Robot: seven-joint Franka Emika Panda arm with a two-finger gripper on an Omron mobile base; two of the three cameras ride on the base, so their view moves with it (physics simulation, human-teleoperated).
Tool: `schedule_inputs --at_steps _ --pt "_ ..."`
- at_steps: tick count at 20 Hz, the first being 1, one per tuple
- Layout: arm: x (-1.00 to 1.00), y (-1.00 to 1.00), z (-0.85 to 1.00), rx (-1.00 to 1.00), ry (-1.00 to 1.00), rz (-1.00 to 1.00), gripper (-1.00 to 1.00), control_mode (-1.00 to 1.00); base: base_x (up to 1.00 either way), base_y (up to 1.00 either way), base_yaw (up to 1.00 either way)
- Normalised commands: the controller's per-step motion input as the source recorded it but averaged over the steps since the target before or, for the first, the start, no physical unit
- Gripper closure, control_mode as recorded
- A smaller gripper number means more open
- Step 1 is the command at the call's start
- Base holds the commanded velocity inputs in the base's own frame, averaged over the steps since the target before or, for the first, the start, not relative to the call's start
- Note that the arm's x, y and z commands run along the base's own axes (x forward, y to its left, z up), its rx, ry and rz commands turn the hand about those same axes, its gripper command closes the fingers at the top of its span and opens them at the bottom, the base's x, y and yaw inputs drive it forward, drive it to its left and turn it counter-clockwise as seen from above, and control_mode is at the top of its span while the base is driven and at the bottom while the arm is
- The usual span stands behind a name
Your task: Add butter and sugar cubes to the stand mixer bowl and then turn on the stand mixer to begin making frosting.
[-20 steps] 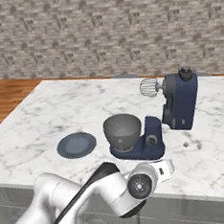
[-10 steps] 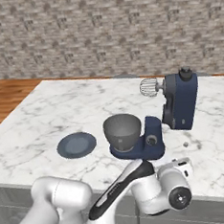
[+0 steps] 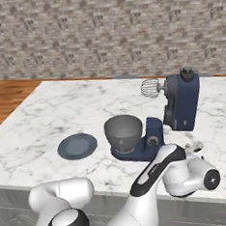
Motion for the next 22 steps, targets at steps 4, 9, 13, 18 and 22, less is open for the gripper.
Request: schedule_inputs --at_steps 4,9,13,18,22 --pt "0.13 -0.4 -0.25 0.04 -0.14 0.21 -1.0 -1.0 0.0 0.0 0.0" --pt "0.05 -0.32 -0.17 0.05 -0.21 0.19 -1.0 -1.0 0.0 0.0 0.0" --pt "0.13 -0.09 -0.09 0.06 -0.17 0.11 -1.0 -1.0 0.0 0.0 0.0" --pt "0.21 0.01 -0.17 0.02 -0.11 0.01 -1.0 -1.0 0.0 0.0 0.0" --pt "0.2 0.14 -0.23 0.0 -0.04 0.0 -1.0 -1.0 0.0 0.0 0.0"
